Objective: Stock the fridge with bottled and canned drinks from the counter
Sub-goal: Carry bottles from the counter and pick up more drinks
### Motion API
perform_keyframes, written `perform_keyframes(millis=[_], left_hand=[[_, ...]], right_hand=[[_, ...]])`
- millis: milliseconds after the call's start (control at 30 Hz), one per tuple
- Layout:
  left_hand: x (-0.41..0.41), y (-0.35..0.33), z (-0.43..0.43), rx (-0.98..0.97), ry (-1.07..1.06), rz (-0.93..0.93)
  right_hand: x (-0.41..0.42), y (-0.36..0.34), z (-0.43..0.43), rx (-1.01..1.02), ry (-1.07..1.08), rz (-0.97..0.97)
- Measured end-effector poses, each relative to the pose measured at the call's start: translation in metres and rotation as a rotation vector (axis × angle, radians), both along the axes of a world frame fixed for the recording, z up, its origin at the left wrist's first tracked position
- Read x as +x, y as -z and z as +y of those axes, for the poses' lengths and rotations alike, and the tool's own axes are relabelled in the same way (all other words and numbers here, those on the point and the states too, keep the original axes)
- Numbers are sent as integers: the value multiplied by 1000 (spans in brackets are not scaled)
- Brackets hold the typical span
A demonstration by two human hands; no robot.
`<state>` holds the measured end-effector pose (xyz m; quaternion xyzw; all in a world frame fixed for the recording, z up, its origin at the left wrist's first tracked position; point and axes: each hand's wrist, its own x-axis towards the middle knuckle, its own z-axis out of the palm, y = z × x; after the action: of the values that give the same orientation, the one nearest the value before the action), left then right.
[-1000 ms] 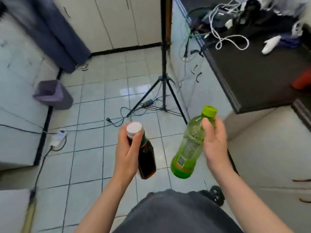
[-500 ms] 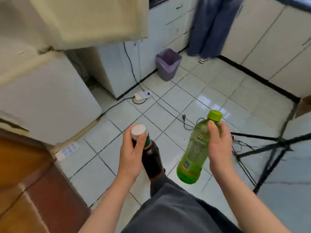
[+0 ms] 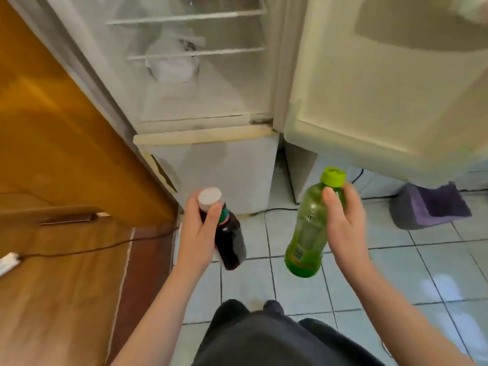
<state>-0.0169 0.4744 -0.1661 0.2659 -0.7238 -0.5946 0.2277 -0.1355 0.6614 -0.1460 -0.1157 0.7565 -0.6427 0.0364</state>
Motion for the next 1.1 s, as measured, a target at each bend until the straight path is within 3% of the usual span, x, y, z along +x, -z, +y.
perform_keyframes(millis=[200, 367, 567, 767, 933, 1100], left_hand=[[-46, 1, -79, -1, -99, 45], [-103, -8, -156, -19, -52, 87], [-187, -66, -247, 47, 178, 202], [-272, -137, -305, 106, 313, 462], [-336, -186, -331, 110, 305, 621], [-387, -218, -351, 66, 253, 698]], right_hand=[[-68, -11, -97, 29, -155, 26], [-113, -15, -184, -29, -131, 67], [-167, -62, -278, -215, 28, 238], [-226, -115, -335, -302, 77, 440], [-271, -148, -359, -355, 74, 590], [-315, -176, -384, -466, 164, 621]])
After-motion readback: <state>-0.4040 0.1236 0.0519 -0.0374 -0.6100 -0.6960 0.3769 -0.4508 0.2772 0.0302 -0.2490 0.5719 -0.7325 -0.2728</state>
